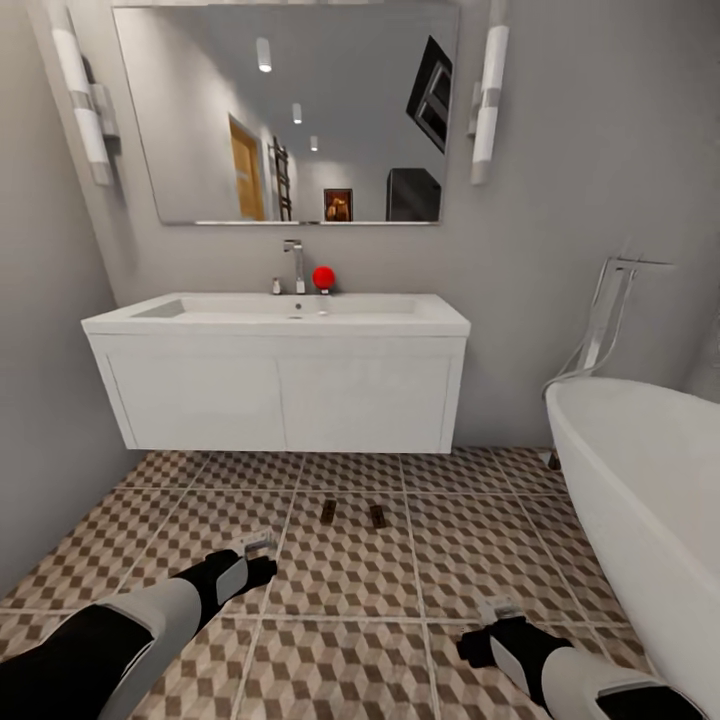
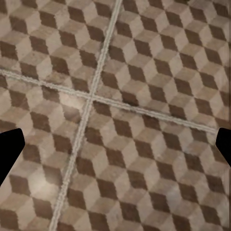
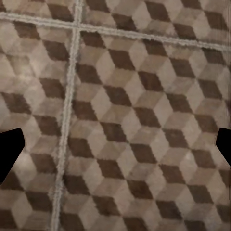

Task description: Take the four mousetraps from the cabinet in the bathroom and place them on the bathroom floor. Make sure all four end up on the same floor surface, and ensure that at least two of them are either under or directly next to the same bathroom sink.

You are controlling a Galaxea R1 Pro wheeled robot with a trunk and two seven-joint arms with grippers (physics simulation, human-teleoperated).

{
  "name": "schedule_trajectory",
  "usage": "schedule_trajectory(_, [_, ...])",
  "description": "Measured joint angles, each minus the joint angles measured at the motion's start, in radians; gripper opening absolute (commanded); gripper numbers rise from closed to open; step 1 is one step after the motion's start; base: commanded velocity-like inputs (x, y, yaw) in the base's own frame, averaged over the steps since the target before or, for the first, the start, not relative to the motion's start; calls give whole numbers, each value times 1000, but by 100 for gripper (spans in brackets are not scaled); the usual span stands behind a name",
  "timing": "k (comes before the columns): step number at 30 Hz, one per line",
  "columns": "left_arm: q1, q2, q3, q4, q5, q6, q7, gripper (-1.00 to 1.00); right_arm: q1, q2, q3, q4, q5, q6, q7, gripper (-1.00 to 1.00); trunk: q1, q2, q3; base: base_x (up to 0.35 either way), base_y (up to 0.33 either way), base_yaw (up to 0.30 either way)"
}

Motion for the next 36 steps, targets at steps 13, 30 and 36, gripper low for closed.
schedule_trajectory(13, [38,-7,0,-5,2,-17,-5,100,59,-19,1,0,2,-158,1,100,-6,3,38,0,0,64])
schedule_trajectory(30, [46,-28,2,-1,1,-22,-2,100,62,-20,1,0,4,-162,-5,100,-71,122,66,0,0,80])
schedule_trajectory(36, [46,-31,2,0,1,-23,-2,100,62,-20,0,1,4,-161,-5,100,-94,164,75,0,0,69])
